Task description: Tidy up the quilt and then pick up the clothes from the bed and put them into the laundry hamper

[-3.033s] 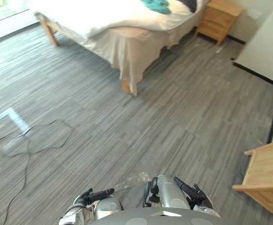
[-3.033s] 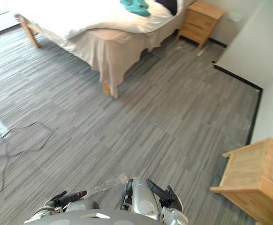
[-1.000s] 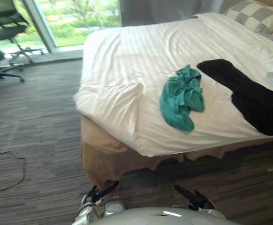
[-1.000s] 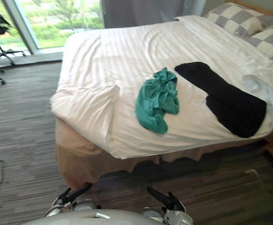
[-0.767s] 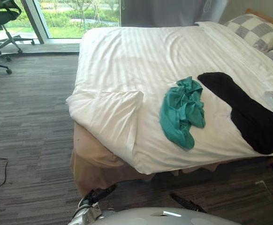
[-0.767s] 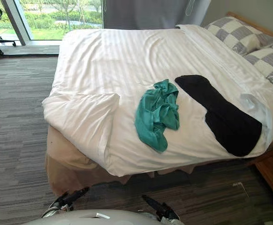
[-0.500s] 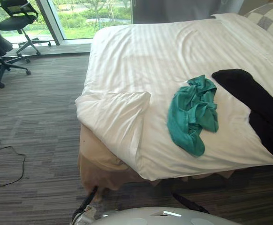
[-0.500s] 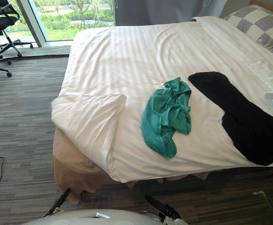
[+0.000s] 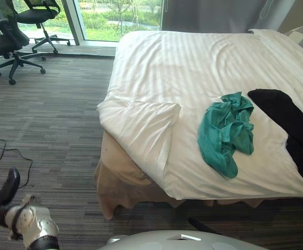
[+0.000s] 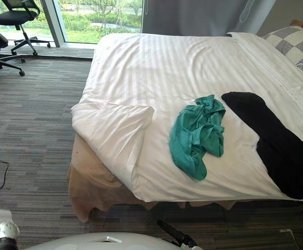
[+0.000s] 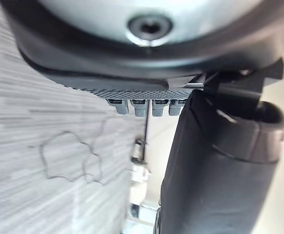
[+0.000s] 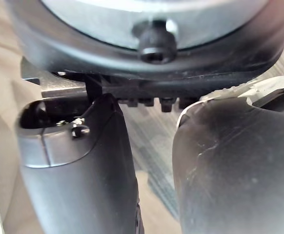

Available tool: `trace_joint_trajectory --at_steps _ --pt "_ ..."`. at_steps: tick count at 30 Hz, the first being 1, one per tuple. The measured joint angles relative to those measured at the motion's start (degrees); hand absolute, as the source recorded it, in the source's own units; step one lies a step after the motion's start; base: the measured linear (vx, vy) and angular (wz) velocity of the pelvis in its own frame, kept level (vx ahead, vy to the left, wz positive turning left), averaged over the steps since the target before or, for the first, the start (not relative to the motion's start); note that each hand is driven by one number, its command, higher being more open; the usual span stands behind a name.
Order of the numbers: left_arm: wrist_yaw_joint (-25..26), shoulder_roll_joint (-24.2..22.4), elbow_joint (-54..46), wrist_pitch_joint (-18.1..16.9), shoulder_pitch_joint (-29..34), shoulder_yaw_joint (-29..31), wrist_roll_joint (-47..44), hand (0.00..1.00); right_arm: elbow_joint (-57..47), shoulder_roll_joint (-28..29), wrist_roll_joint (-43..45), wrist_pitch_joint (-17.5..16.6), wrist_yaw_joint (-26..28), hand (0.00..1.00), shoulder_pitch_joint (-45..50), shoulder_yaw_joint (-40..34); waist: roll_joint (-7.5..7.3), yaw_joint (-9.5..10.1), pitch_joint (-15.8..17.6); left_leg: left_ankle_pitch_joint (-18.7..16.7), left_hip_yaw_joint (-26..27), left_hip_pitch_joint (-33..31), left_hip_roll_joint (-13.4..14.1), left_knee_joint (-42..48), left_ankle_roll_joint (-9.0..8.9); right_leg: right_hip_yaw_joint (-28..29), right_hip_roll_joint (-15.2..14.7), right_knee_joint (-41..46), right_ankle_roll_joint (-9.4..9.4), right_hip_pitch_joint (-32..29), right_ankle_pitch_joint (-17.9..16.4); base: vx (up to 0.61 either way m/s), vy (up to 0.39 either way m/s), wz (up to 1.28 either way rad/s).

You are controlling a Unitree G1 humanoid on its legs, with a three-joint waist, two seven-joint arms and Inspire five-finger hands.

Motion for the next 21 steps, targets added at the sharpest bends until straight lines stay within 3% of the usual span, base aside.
trace_joint_trajectory --at_steps 4,6,9,11,15,17,21 --pt "0.3 7.6 -6.4 2.8 -4.5 -8.9 14.9 1.00 -0.6 -0.1 0.5 0.0 -0.3 1.00 0.3 -0.6 0.63 0.00 -0.5 0.0 0.7 -0.3 -0.3 -0.1 0.00 1.4 0.0 -0.1 0.16 -0.9 0.2 0.01 0.002 -0.09" --pt "-3.3 12.9 -5.5 4.0 -9.6 -10.5 24.5 1.00 -1.2 0.0 0.5 0.0 -0.2 1.00 0.4 -1.9 1.23 -0.89 -0.6 -0.1 1.8 0.0 -0.4 -0.1 -0.12 2.4 0.1 -0.6 0.27 -1.0 0.4 0.02 -0.009 -0.26" --pt "-9.3 18.2 -4.2 4.0 -15.9 -11.9 29.4 1.00 -1.6 0.1 0.4 -0.2 -0.2 1.00 1.1 -2.6 1.91 -1.65 -1.1 -0.4 2.7 0.2 -0.3 0.0 -0.26 3.4 0.3 -1.3 0.06 -1.0 1.0 0.02 -0.016 -0.21" --pt "-14.2 22.9 -4.0 3.9 -22.2 -17.2 33.4 1.00 -1.6 0.1 0.4 -0.4 -0.3 1.00 1.3 -4.5 2.58 -2.08 -1.6 -1.0 3.6 0.2 -0.3 0.6 -0.21 4.4 0.4 -1.3 -0.25 -1.4 1.2 0.00 -0.006 -0.21" --pt "-19.5 24.4 -6.9 3.9 -25.8 -23.6 37.1 1.00 -1.6 0.0 0.4 -1.5 -1.4 1.00 1.2 -5.6 4.40 -3.76 -2.4 -2.4 4.5 0.1 -0.3 1.7 -0.10 5.4 0.0 -1.3 -0.56 -1.7 1.5 0.01 0.009 -0.17" --pt "-21.8 24.3 -7.6 4.2 -25.9 -26.3 39.3 1.00 -1.6 0.1 0.4 -1.6 -1.7 1.00 1.1 -5.6 4.56 -4.84 -2.5 -3.2 5.3 0.1 -0.2 2.8 -0.32 6.4 -0.1 -1.3 -0.55 -1.7 1.5 0.00 -0.002 -0.29" --pt "-24.4 21.4 -7.3 7.0 -27.3 -31.2 41.2 1.00 -1.0 0.1 0.4 -1.1 -2.6 1.00 1.3 -5.6 4.38 -4.95 -2.5 -3.7 5.7 0.1 -0.1 3.4 -0.26 6.5 -0.1 -1.3 -0.53 -1.9 1.6 -0.01 -0.028 -0.07"
